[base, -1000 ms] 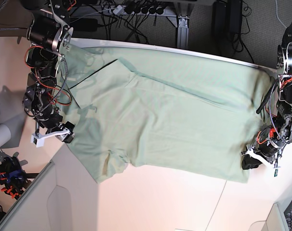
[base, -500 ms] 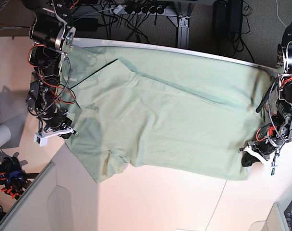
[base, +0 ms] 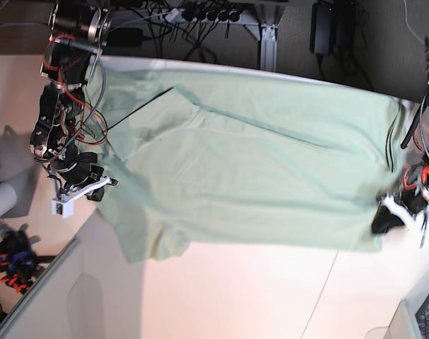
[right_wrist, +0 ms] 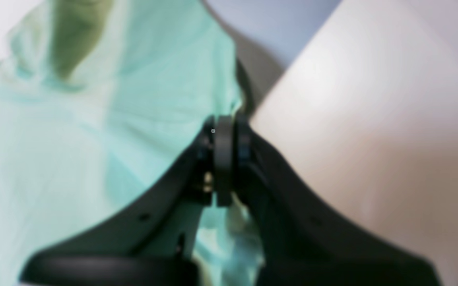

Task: Fold the T-shirt properly
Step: 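Fold the hem half over onto the collar half with both grippers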

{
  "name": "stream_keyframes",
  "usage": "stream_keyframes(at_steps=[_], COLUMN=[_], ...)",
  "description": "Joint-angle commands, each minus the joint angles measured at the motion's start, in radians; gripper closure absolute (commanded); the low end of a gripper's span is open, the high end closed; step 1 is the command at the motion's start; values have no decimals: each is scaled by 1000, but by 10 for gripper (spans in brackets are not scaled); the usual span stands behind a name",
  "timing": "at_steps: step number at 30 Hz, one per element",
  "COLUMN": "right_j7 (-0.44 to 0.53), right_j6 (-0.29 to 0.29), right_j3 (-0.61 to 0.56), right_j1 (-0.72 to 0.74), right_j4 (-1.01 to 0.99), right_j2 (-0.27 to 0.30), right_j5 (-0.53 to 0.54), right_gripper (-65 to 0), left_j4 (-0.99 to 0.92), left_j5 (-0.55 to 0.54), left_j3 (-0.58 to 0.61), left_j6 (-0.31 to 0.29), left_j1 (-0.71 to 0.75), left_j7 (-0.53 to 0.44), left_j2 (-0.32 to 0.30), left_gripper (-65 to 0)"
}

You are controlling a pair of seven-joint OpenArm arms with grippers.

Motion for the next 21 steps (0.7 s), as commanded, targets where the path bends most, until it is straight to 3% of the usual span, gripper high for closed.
stream_keyframes(at_steps=[1,4,11,21], right_j7=[17,19,19,19], right_j6=[4,4,4,8], right_j3=[3,3,54,161], right_j1=[-13,-100,-264,-384], right_j4=[48,149,315,389], right_j2=[25,47,76,76], right_j5=[11,13,32,69], right_gripper=[0,0,0,0], left_j4=[68,190,418,550], left_j5=[-53,-108,-110,-113], left_j3=[-5,-5,-6,-8], left_j6=[-19,-19,-19,-19], left_j1=[-8,61,209,314], left_j7=[-6,32,32,82], left_j2=[-26,-56,-129,-173], left_gripper=[0,0,0,0])
